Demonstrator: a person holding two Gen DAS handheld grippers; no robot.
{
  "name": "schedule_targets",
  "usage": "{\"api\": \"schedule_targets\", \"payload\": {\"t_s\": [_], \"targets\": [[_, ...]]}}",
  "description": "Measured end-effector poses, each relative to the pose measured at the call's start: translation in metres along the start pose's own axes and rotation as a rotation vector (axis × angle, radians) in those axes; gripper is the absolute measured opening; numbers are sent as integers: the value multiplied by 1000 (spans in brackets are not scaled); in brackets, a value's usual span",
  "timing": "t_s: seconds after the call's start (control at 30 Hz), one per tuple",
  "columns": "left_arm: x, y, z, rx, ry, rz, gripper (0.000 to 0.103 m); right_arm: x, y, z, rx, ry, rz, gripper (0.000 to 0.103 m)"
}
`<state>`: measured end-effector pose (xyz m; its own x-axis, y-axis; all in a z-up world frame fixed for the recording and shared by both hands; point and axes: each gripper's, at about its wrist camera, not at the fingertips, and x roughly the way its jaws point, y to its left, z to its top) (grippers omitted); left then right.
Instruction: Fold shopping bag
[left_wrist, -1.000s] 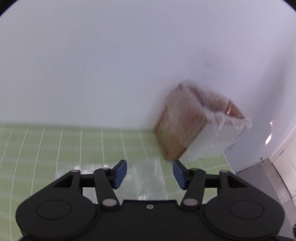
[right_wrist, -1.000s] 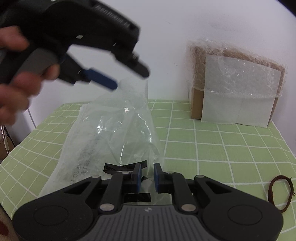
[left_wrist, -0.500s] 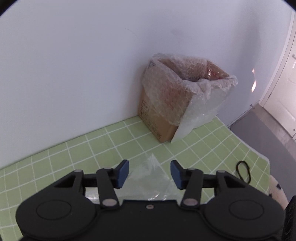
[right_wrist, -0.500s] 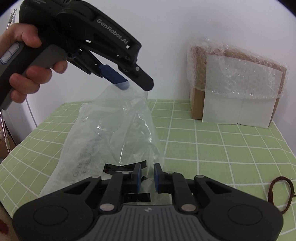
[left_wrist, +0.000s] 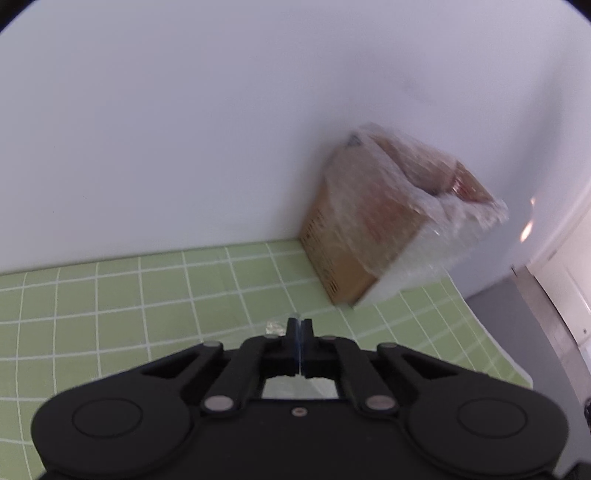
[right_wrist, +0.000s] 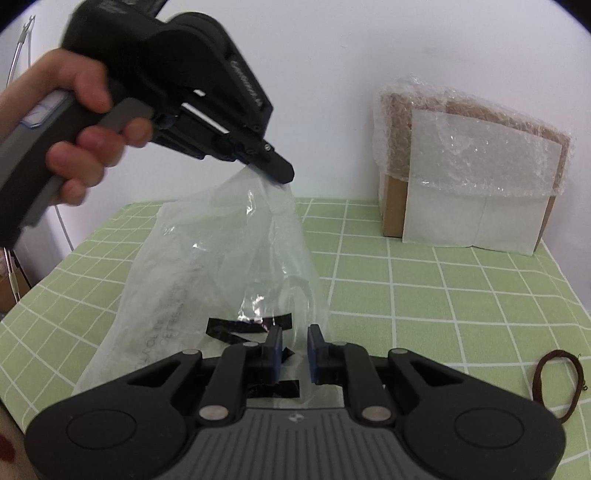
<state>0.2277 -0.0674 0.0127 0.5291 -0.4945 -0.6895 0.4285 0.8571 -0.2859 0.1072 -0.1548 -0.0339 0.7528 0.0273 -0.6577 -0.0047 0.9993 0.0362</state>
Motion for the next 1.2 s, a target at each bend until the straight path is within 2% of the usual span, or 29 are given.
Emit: {"api": "schedule_targets", "payload": {"t_s": [0.2,0.37,0.47,0.6,0.73,0.8,0.9,1.03,1.2], "targets": [[24,-1,6,49,1,63,0,-1,0,1,29,9,-7,16],[8,18,12,-46,-140,149,7,-1,2,3,44,15,-18,16],[-27,26,-6,-73,-197,127,16,-1,3,3,56,12,-24,16],[-54,23,-63,-17,-163,193,17,1,0,6,90,21,-26,16],[-54,32,-110,-37,-99,264,17,5,-9,12,159,43,2,15],[-49,44,-130,-87,-77,275,17,5,-13,13,179,53,19,15],[-52,54,-138,-143,-115,242,17,-2,-19,14,204,44,38,18],[-51,54,-133,-123,-111,238,17,-11,-23,22,184,5,48,18],[-50,54,-129,-94,-103,215,17,7,-17,45,32,29,162,15]]}}
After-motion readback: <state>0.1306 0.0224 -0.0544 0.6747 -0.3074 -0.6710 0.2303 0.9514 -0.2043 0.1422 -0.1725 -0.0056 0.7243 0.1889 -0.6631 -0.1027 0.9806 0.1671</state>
